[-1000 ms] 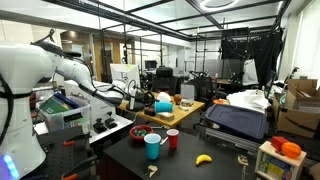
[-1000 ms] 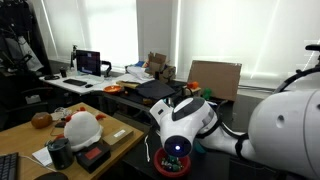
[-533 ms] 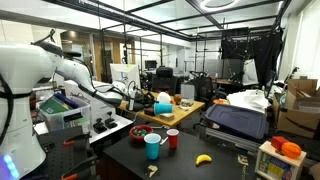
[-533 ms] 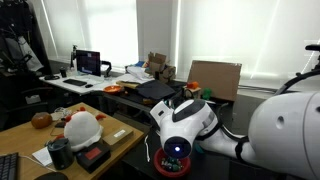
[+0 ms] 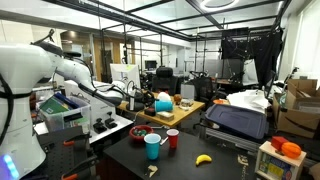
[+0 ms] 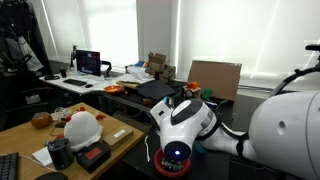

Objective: Pick up the cup and pour it's contents in the bowl

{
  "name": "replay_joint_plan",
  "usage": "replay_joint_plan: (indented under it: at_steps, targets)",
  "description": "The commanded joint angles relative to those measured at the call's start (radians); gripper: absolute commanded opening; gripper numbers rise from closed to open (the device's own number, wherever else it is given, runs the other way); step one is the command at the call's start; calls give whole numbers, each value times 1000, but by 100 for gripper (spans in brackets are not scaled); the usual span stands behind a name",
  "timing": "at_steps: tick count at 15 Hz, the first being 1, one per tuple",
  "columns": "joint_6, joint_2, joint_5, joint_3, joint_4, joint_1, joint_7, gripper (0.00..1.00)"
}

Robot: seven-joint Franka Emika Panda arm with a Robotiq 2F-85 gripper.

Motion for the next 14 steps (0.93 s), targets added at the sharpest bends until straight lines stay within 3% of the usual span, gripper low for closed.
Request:
replay_joint_plan:
  at_steps: [1, 11, 14]
  targets:
    - [-54, 0, -48, -7, 11, 4, 53, 1]
    - [-212, 0, -86, 1, 38, 5, 129, 1]
    - [-211, -2, -68, 9, 47, -4, 110, 1]
